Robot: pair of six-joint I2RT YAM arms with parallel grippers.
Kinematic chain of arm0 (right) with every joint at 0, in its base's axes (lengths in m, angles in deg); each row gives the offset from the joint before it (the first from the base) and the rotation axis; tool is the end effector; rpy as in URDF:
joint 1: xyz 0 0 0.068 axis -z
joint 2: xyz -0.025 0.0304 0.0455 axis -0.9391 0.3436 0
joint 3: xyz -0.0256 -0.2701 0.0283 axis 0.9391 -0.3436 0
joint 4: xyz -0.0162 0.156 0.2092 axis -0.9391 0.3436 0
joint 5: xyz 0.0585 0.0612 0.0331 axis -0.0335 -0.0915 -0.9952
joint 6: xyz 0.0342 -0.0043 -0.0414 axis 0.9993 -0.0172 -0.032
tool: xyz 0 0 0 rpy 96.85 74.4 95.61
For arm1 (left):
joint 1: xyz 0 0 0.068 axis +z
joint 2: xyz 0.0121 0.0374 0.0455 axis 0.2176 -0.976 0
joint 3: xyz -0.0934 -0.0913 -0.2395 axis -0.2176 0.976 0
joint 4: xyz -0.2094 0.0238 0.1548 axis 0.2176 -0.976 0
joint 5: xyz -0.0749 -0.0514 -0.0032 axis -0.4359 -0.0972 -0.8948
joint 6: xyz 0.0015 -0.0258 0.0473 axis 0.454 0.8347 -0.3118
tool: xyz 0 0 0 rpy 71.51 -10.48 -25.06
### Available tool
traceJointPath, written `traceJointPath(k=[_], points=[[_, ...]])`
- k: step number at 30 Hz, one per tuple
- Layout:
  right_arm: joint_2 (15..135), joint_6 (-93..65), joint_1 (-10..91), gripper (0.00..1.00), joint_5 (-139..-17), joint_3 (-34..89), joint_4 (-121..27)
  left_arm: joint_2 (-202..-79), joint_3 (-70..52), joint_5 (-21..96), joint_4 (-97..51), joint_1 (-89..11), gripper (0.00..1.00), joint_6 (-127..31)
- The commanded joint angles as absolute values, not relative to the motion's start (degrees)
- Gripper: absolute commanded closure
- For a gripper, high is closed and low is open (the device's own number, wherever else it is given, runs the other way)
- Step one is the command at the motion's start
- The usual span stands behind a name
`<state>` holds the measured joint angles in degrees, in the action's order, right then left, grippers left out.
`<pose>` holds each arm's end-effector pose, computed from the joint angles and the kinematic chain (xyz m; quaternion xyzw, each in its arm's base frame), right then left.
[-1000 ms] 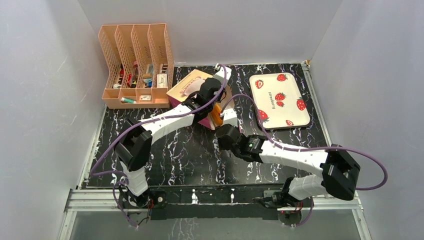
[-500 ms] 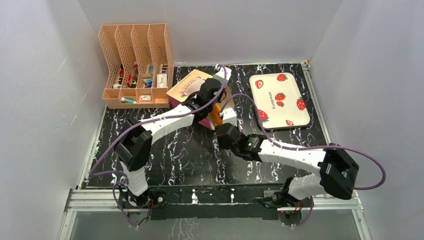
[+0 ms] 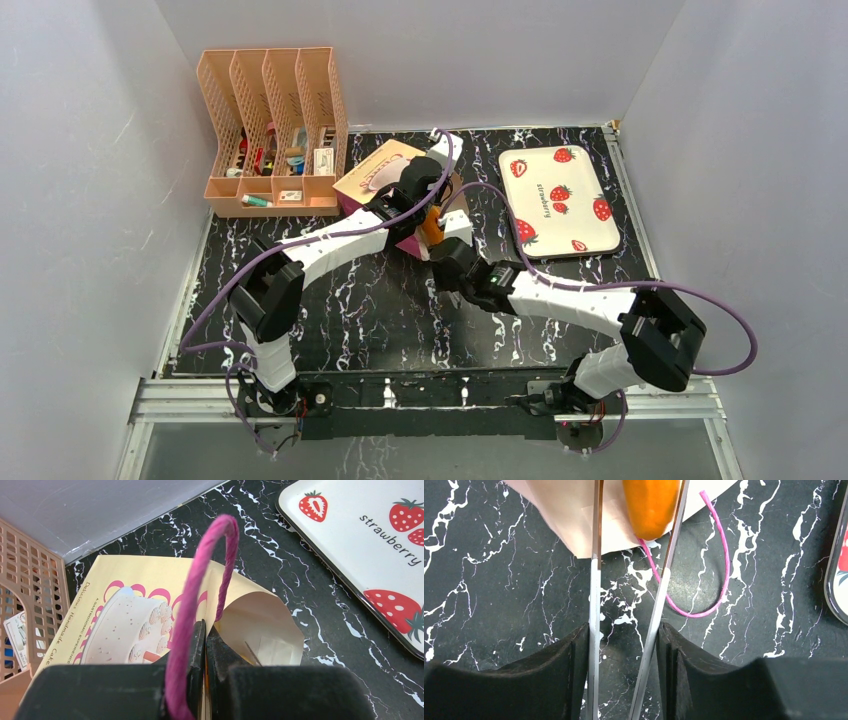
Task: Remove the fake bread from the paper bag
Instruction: Take out the fake bread from the paper bag.
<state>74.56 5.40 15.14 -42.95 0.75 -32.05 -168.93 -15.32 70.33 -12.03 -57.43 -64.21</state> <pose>0.1803 0.2265 0.2195 -0.1384 0.8978 0.0585 0.4140 0.3182 -0.2958 0.2974 0.1984 0.7459 -0.0538 0.6335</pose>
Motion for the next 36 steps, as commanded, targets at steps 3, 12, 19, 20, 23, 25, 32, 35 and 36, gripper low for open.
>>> traceJointPath(k=[3,12,19,20,23,25,32,35,36], points=[[73.78,5.18,16.11,0.79,-42.49,2.59,-35.88,-165.14,-14.87,70.89,-10.72,-57.75,1.0,-63.84],[70.39,6.49,16.2,1.0,-42.16,2.32,-32.89,-165.3,-14.37,72.96,-9.71,-57.72,1.0,-64.71],[64.56,7.97,16.2,1.0,-42.91,2.17,-28.19,-166.92,-14.52,75.84,-7.9,-57.57,1.0,-66.0],[63.94,8.28,16.19,1.0,-43.16,2.24,-27.48,-167.28,-14.83,76.05,-7.87,-57.5,1.0,-66.04],[62.01,9.28,16.12,1.0,-43.55,2.14,-25.1,-168.76,-16.41,76.52,-7.74,-57.19,1.0,-66.22],[60.52,9.74,16.12,1.0,-43.57,1.84,-23.97,-169.87,-17.69,76.73,-7.92,-56.82,1.0,-66.17],[55.51,11.3,16.12,1.0,-42.39,1.83,-19.75,-174.63,-22.01,77.07,-9.7,-54.67,1.0,-64.92],[53.54,12.3,16.03,1.0,-41.59,2.0,-17.53,-176.52,-23.4,77.18,-10.35,-53.39,1.0,-63.52],[53.11,12.73,16.03,1.0,-41.14,2.01,-16.59,-177.01,-23.81,77.16,-10.59,-52.95,1.0,-63.08]])
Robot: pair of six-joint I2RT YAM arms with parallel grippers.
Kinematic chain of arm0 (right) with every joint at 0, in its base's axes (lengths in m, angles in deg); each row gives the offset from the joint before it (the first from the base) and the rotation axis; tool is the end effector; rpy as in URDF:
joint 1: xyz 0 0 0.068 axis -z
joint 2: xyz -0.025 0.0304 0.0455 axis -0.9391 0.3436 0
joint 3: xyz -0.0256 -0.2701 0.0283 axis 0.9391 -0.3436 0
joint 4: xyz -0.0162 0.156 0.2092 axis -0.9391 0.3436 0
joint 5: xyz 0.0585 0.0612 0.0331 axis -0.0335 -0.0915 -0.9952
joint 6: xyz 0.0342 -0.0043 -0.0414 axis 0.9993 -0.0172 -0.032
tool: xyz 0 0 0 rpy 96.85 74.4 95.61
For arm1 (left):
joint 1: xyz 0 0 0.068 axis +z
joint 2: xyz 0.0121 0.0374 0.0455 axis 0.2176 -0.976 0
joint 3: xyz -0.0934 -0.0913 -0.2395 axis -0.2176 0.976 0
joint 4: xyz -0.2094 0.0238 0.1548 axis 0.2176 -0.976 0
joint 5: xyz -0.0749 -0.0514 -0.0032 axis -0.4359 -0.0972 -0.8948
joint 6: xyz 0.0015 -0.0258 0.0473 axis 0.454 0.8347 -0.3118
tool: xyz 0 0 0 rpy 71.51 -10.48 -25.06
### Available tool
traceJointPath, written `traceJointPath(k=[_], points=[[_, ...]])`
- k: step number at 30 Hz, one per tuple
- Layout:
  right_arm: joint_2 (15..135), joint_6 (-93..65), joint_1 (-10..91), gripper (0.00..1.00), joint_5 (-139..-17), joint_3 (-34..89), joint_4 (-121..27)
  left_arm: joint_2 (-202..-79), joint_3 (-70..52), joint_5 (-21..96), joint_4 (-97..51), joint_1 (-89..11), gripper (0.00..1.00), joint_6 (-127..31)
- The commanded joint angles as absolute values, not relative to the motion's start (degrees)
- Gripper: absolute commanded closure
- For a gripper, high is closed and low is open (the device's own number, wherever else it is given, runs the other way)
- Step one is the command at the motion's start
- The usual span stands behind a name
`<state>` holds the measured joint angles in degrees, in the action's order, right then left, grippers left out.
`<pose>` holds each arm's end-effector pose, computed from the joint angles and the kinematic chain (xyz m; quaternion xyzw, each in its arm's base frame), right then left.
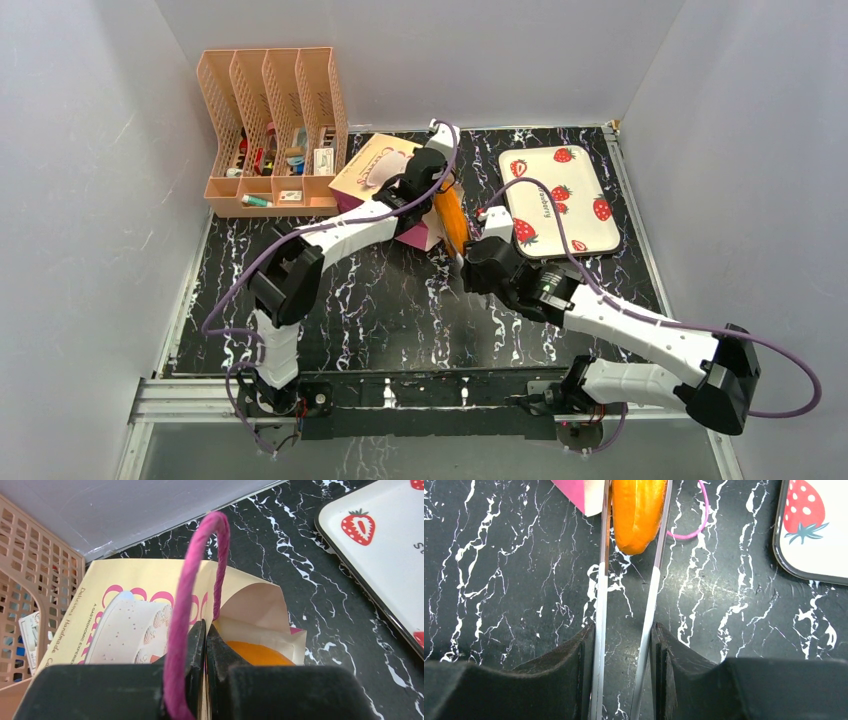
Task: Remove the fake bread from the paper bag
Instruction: Take out the fake bread from the paper bag, then place the fake bread in the container.
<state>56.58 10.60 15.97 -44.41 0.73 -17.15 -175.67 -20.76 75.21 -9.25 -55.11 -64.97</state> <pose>0.1464 0.1743 0.2751 -0.0885 0.8972 0.1015 0.4206 0.3521 -0.2993 0.2855 0.1558 0.7459 -0.0092 0.6475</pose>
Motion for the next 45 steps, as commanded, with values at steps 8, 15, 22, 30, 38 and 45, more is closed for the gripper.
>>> traceJointPath(k=[8,15,22,30,38,45], points=[[49.65,17.83,16.03,1.0,-36.01,2.32,-9.05,-177.78,-23.46,76.23,-10.21,-49.84,1.0,-61.39],[48.25,22.78,16.04,1.0,-29.4,3.12,-5.61,-176.37,-21.64,74.3,-8.85,-48.68,1.0,-61.5],[52.4,27.68,16.47,1.0,-18.73,7.33,-8.51,-173.05,-17.82,72.02,-7.87,-48.43,1.0,-60.99],[63.6,28.89,29.95,1.0,-21.99,12.4,-21.92,-168.15,-13.42,68.87,-7.29,-48.43,1.0,-59.67],[80.92,35.18,43.38,1.0,-25.08,24.83,-25.08,-164.09,-11.0,66.93,-8.3,-48.43,1.0,-58.76],[94.62,44.73,49.95,1.0,-27.26,37.0,-19.2,-162.13,-10.07,65.83,-7.97,-48.52,1.0,-58.61]])
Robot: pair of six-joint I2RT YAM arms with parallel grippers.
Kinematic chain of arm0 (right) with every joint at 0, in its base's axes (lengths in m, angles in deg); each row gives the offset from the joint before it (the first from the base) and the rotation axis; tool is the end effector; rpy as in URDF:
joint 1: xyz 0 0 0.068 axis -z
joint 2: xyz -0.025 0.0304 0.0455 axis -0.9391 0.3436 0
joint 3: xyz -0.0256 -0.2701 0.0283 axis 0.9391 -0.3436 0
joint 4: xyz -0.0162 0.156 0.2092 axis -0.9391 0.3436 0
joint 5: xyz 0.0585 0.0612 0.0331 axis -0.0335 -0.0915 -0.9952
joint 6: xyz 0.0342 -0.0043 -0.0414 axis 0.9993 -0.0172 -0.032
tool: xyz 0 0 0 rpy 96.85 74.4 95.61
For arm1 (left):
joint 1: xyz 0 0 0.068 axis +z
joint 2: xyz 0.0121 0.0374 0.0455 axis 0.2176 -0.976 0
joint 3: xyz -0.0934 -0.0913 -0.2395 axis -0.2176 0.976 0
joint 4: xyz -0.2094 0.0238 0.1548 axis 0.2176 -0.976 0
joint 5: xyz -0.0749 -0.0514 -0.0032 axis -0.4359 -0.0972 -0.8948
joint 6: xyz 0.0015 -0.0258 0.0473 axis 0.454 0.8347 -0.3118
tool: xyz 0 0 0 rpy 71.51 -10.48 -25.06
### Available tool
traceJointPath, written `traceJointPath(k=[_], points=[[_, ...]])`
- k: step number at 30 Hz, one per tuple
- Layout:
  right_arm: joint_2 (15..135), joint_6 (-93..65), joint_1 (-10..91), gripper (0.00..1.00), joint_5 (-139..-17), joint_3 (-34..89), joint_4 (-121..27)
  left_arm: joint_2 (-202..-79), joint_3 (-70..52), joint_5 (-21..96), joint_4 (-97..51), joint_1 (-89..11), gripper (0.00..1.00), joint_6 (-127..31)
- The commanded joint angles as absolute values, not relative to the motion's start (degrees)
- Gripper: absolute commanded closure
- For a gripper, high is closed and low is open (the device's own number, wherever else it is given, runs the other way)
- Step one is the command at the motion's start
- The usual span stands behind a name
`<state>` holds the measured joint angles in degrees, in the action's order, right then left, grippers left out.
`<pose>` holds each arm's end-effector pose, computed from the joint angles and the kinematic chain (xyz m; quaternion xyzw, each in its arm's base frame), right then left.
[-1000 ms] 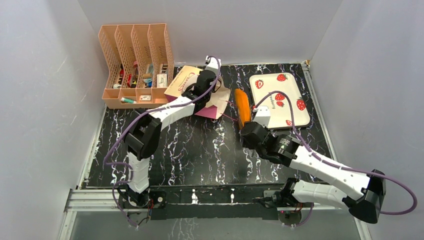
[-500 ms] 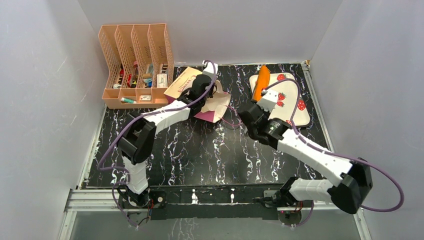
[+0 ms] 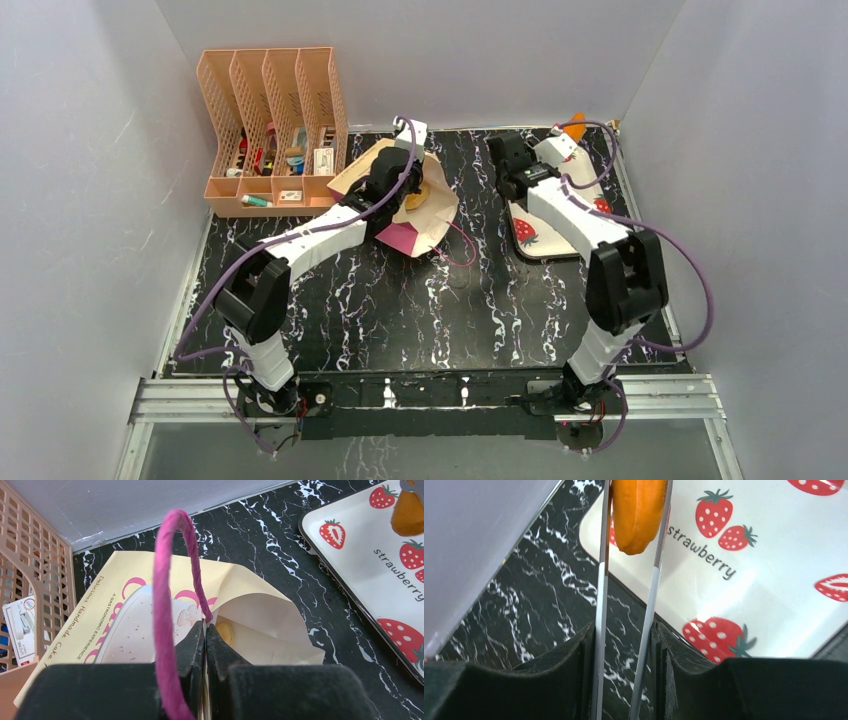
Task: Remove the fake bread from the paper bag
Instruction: Place the fake bread in the container.
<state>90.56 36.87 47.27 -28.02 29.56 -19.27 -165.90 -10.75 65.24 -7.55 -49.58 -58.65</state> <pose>0.3508 0.1202 0.2803 0.3875 0.7872 -0.0413 0.4780 0.3435 -0.2441 0.2989 0.1298 0.7475 -0.0839 0.6461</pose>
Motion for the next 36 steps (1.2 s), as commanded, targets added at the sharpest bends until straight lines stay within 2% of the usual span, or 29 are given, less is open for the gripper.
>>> traceJointPath(k=[1,9,14,18,19,20,25,31,36], points=[[96.2,46.05,50.37,1.0,-27.48,38.1,-18.26,-162.0,-9.85,65.7,-7.64,-48.52,1.0,-58.79],[105.34,58.09,51.05,1.0,-31.46,41.15,-15.93,-161.5,-8.94,64.76,-5.13,-48.52,1.0,-61.14],[109.12,59.73,50.94,0.99,-32.27,42.65,-16.16,-161.12,-8.4,64.46,-4.38,-48.52,1.0,-61.92],[108.06,58.65,50.93,0.87,-33.06,39.27,-20.04,-160.88,-8.11,64.37,-3.91,-48.52,1.0,-62.1],[107.75,58.04,50.92,0.76,-33.49,38.27,-21.34,-160.87,-8.17,64.28,-3.91,-48.52,1.0,-62.11],[107.52,57.58,50.92,0.74,-33.86,37.61,-22.21,-160.84,-8.19,64.26,-3.91,-48.52,1.0,-62.11],[106.71,56.28,50.92,0.69,-34.63,36.17,-23.08,-160.11,-7.95,64.34,-4.35,-48.52,1.0,-62.19],[104.43,53.61,50.92,0.52,-34.76,34.03,-26.1,-159.64,-7.93,64.43,-4.94,-48.52,1.0,-61.6],[103.34,51.31,50.97,0.51,-34.65,34.18,-27.14,-159.66,-8.08,64.4,-5.4,-48.52,1.0,-60.92]])
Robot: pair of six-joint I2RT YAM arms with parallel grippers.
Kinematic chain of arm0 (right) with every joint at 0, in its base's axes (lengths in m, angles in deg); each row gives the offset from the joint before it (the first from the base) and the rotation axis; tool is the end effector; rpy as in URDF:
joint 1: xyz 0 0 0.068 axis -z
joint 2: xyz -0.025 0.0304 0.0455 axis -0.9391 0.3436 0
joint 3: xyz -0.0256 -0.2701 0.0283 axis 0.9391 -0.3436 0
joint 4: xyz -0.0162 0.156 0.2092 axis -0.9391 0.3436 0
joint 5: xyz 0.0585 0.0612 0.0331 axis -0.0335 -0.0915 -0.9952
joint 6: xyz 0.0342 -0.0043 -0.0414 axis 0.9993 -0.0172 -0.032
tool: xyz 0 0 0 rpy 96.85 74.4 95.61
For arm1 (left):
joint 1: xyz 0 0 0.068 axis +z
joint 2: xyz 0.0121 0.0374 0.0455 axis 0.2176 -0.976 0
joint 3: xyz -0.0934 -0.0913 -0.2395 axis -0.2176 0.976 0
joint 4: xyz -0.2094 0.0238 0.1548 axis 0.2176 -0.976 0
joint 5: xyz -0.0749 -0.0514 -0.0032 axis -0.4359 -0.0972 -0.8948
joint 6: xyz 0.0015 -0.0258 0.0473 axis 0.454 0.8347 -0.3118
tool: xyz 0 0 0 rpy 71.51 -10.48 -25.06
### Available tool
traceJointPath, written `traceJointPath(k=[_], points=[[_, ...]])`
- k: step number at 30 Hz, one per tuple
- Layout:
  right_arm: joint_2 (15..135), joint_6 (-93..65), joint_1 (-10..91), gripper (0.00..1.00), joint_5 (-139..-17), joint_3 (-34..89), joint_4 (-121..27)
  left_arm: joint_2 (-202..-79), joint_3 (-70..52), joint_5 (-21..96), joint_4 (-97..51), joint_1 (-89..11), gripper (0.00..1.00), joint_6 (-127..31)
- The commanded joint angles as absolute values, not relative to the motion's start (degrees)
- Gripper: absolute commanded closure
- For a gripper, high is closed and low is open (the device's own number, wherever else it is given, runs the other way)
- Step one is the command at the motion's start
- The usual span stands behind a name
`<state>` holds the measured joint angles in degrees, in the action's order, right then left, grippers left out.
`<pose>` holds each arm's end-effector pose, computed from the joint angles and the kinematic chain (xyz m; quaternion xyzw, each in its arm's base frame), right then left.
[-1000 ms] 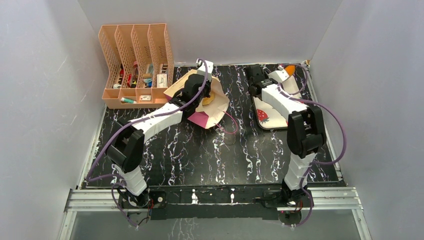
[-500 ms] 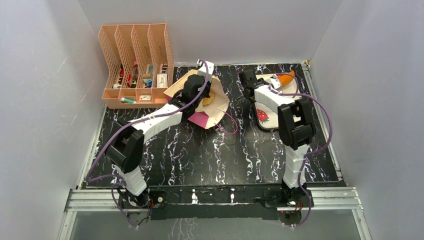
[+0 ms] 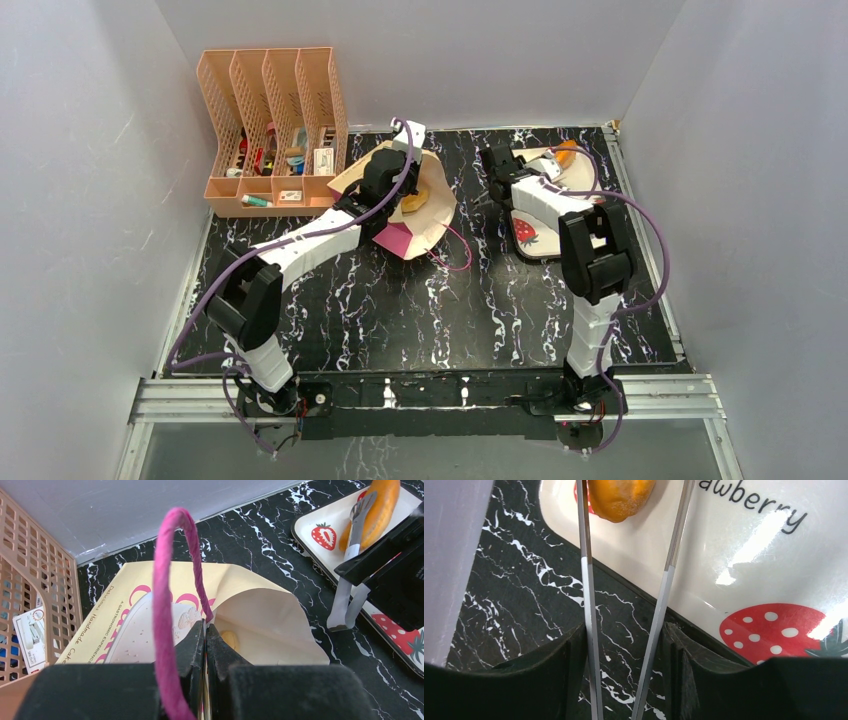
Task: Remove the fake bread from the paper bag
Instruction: Place the fake bread in the container.
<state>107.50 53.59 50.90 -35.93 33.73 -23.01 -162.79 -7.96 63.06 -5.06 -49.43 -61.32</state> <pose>0.4069 0.1187 0.1926 0.5011 0.7684 0.0041 0.3981 0.3333 -0.2366 0.3077 0.1505 0.7285 -0.0900 0.6623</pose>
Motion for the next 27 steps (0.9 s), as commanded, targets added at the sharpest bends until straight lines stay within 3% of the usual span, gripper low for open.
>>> traceJointPath(k=[1,27], points=[[103.19,51.14,50.97,0.51,-34.63,34.11,-27.2,-159.63,-8.07,64.35,-5.47,-48.52,1.0,-60.81],[84.98,39.6,44.43,0.6,-31.22,19.37,-34.49,-158.27,-8.32,64.69,-6.89,-48.52,1.0,-62.19]])
